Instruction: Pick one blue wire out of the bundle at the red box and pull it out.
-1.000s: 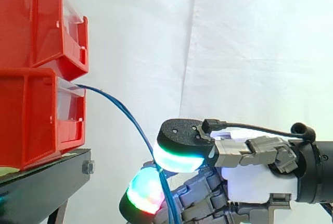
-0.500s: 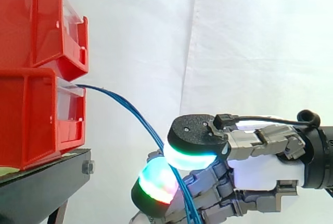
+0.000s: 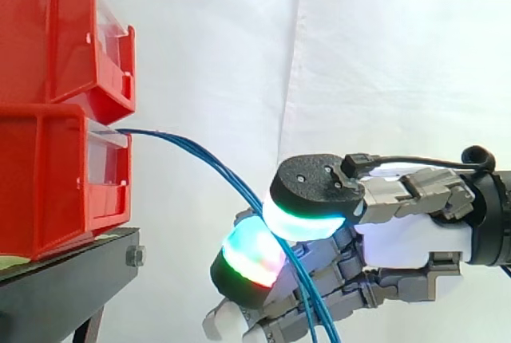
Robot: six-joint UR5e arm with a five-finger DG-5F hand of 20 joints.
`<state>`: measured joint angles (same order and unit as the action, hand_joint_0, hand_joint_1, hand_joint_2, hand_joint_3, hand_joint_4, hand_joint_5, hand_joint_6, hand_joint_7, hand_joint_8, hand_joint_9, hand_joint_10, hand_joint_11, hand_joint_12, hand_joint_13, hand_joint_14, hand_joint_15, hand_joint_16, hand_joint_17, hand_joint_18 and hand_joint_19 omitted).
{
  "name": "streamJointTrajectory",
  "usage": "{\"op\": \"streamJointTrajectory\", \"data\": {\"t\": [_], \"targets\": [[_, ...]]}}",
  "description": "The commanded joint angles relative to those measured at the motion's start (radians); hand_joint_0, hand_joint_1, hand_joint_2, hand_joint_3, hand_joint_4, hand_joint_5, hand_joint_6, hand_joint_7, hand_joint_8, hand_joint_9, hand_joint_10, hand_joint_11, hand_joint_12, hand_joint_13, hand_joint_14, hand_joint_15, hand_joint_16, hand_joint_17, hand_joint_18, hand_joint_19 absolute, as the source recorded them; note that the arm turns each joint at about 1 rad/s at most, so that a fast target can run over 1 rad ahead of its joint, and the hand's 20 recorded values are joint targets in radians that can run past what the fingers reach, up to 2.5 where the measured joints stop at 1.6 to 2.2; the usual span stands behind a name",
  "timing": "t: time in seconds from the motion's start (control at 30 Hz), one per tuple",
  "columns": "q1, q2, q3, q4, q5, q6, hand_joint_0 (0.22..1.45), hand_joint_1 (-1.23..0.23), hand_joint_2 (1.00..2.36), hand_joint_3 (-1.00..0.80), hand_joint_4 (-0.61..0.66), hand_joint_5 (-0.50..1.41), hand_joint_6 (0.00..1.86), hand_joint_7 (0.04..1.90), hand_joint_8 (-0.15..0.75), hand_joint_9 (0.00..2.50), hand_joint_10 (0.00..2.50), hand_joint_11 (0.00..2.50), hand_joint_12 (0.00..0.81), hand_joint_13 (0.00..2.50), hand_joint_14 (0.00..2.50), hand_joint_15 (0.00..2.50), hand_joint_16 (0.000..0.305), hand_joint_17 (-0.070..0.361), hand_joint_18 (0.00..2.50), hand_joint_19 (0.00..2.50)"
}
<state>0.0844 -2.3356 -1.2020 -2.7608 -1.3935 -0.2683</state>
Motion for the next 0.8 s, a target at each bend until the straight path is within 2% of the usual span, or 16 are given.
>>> {"op": "streamJointTrajectory", "data": {"t": [0.0,0.07,0.1,0.2,0.37,0.43,0.5,0.63,0.7,0.73,0.77], "targets": [[0.0,0.002,-0.001,-0.01,0.001,0.003,0.6,-0.78,1.02,-0.26,0.36,-0.12,0.68,1.29,0.255,0.72,0.01,0.32,0.36,0.3,0.0,0.09,0.057,0.129,0.28,0.28],[0.0,0.001,0.001,-0.01,-0.001,0.004,0.6,-0.78,1.02,-0.26,0.37,-0.11,0.66,1.31,0.251,0.73,0.01,0.32,0.36,0.3,0.0,0.09,0.057,0.129,0.29,0.28],[0.0,0.002,0.001,-0.01,-0.001,0.004,0.59,-0.72,1.02,-0.24,0.36,-0.07,0.55,1.51,0.244,0.76,0.01,0.3,0.358,0.31,0.0,0.1,0.057,0.128,0.29,0.29],[0.0,0.001,-0.001,-0.01,-0.002,0.006,0.61,-0.65,1.02,-0.22,0.35,-0.06,0.54,1.51,0.243,0.82,0.01,0.35,0.351,0.33,0.0,0.11,0.055,0.125,0.29,0.29],[-0.002,0.001,0.001,-0.01,-0.002,0.009,0.61,-0.66,1.02,-0.2,0.38,-0.11,0.65,1.29,0.264,0.84,0.02,0.61,0.357,0.35,0.01,0.14,0.055,0.124,0.31,0.27],[-0.002,0.001,-0.001,-0.01,-0.002,0.009,0.61,-0.68,1.02,-0.19,0.39,-0.11,0.66,1.28,0.269,0.86,0.02,0.67,0.361,0.35,0.01,0.14,0.055,0.125,0.32,0.27],[-0.003,0.001,-0.001,-0.01,-0.002,0.009,0.61,-0.83,1.02,-0.23,0.42,-0.14,0.71,1.23,0.285,0.87,0.02,0.8,0.368,0.36,0.01,0.15,0.056,0.127,0.33,0.26],[-0.003,0.001,0.001,-0.01,-0.002,0.011,0.61,-0.84,1.02,-0.24,0.47,-0.14,0.74,1.18,0.296,0.92,0.03,0.85,0.374,0.37,0.01,0.14,0.057,0.128,0.35,0.25],[-0.003,0.001,-0.001,-0.01,-0.002,0.012,0.59,-0.8,1.02,-0.24,0.51,-0.12,0.68,1.35,0.288,0.97,0.02,0.76,0.369,0.38,0.01,0.13,0.057,0.128,0.36,0.28],[-0.005,0.002,0.001,-0.01,-0.002,0.012,0.59,-0.79,1.02,-0.24,0.51,-0.11,0.66,1.38,0.282,0.97,0.02,0.73,0.366,0.39,0.0,0.12,0.057,0.128,0.36,0.28],[-0.005,0.001,0.001,-0.01,-0.002,0.014,0.58,-0.76,1.02,-0.23,0.5,-0.09,0.59,1.49,0.268,0.98,0.02,0.65,0.355,0.38,0.01,0.12,0.057,0.128,0.35,0.28]]}}
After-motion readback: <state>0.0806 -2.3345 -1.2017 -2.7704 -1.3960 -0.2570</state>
